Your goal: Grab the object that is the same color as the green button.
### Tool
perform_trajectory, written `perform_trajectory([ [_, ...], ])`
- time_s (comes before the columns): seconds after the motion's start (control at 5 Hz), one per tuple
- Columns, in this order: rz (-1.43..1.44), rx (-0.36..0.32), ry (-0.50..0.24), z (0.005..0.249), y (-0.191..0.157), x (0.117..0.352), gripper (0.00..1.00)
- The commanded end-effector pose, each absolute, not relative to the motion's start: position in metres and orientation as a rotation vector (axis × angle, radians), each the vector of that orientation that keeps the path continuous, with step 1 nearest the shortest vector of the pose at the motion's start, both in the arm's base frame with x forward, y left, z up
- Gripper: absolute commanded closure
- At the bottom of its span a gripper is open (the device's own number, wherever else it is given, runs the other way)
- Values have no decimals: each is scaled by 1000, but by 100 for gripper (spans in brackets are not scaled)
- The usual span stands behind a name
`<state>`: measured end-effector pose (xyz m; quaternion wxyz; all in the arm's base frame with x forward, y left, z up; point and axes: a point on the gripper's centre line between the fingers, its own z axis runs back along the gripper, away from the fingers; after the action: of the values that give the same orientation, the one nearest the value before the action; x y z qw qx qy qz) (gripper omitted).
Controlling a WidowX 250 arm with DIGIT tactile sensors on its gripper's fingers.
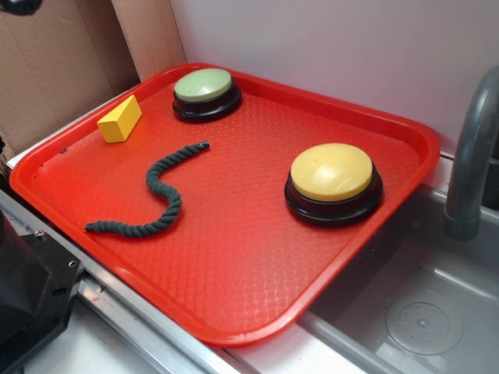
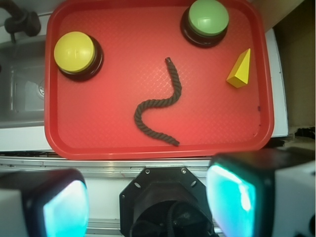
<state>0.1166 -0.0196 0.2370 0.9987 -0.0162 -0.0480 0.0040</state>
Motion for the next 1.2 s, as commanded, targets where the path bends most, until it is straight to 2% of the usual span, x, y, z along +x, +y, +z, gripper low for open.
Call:
perform_trajectory([
  [0.0, 8, -33, -96, 237, -20, 117, 0],
  [0.4, 125, -61, -114, 194, -22, 142, 0],
  [0.8, 232, 2, -109, 133, -33, 167, 0],
  [1.0, 325, 14, -100, 100, -35, 167, 0],
])
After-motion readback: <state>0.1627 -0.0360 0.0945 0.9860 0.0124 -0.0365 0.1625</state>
